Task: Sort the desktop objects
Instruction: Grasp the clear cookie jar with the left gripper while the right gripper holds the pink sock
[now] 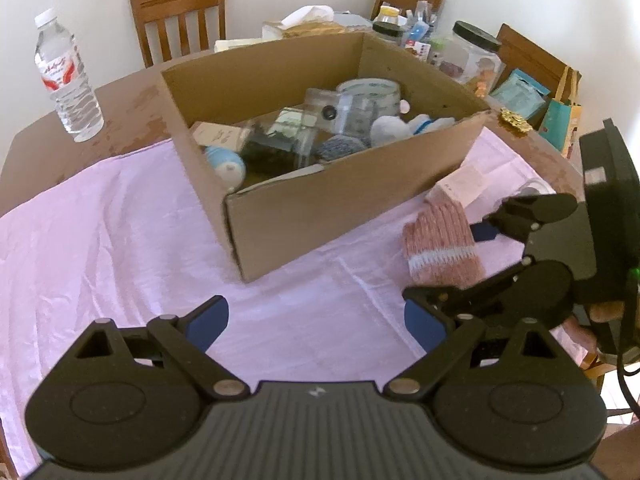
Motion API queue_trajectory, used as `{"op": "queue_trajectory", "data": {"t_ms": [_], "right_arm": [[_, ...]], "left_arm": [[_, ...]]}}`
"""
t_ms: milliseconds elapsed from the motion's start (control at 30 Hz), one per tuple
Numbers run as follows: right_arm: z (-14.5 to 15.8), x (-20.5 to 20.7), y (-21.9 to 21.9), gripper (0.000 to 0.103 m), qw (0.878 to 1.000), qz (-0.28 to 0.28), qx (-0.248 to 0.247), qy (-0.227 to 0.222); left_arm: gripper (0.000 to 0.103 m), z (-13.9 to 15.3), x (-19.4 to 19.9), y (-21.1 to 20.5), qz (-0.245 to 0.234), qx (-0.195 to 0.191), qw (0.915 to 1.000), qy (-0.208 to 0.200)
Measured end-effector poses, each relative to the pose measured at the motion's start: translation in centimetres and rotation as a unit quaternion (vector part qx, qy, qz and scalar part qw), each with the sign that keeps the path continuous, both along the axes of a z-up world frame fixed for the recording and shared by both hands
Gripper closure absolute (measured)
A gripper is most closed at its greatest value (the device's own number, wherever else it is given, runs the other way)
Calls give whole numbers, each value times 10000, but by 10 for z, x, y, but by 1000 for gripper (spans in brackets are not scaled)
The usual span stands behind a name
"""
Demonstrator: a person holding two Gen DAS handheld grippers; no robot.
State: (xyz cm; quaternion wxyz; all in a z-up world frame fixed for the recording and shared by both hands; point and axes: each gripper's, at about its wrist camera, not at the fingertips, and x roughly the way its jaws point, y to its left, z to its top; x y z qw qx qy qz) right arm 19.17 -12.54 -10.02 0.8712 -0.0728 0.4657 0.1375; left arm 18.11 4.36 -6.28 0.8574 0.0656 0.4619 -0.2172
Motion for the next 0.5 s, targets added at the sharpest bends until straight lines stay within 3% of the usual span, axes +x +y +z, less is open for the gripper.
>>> {"op": "queue_trajectory", "data": {"t_ms": [500], "right_arm": [[10,-41,-39,24,9973,688,155,179]], "left_arm": [[8,15,-17,-59,260,-139,9995,-113]]}}
